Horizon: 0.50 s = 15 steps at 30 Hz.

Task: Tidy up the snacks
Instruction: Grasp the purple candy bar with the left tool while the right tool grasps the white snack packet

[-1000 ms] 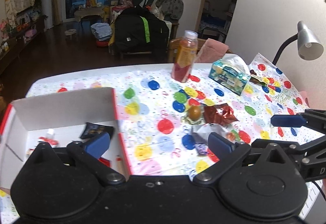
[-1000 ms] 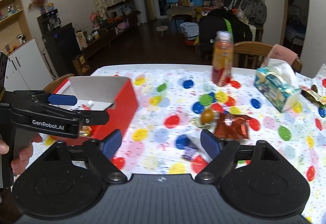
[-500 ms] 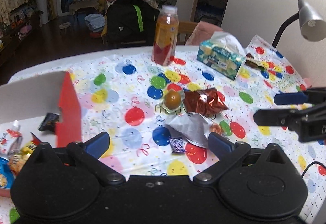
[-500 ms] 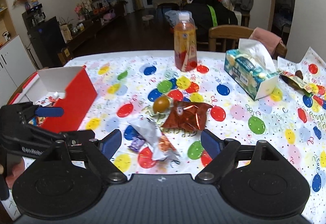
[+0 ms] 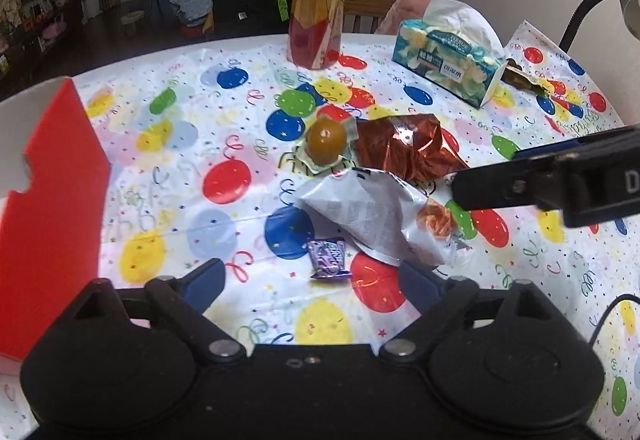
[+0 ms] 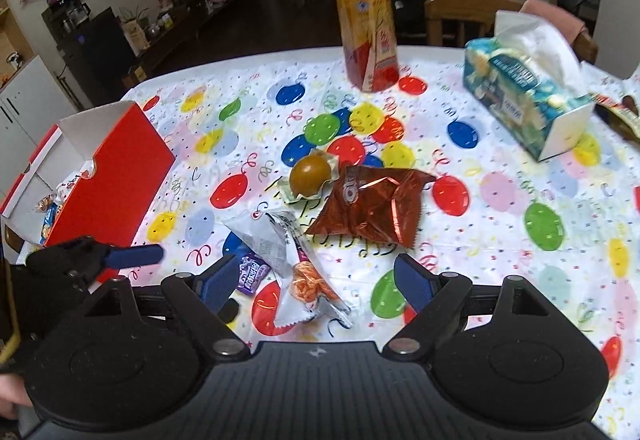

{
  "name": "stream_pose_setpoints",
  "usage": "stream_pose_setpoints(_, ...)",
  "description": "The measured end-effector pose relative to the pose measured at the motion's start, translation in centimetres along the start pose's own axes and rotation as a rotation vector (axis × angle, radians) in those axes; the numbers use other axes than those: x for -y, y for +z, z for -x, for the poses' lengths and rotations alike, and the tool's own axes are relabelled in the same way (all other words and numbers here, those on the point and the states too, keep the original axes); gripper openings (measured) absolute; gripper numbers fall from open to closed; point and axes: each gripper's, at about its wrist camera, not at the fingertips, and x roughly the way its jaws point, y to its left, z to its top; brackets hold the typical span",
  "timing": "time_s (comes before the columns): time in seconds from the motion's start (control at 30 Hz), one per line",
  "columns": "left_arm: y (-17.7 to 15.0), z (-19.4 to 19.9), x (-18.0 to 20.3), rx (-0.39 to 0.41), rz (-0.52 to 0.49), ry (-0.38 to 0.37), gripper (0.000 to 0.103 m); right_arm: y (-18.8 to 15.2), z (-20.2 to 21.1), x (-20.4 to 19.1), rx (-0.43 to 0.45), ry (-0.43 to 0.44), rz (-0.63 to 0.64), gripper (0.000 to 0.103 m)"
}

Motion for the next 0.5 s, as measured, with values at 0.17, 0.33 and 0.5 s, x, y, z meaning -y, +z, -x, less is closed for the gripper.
stream_pose_setpoints(0.17, 0.1, -1.3, 0.6, -0.010, -0.003, -0.007, 0.080, 0.6, -2.2, 0.0, -0.040, 0.016, -0.004, 0.069)
stream_pose_setpoints(0.33, 0.2, -2.4, 1.0, -0.022, -0.011, -0.001, 0.066, 0.9, -4.0, -0.2, -0.079, 0.034, 0.013, 0.050)
stream_pose_setpoints(0.5, 0.1, -3.1, 1.4, -0.028, -0.040, -0.002, 0.052, 0.7, -5.1, -0.9, -0.096, 0.045, 0.043, 0.036)
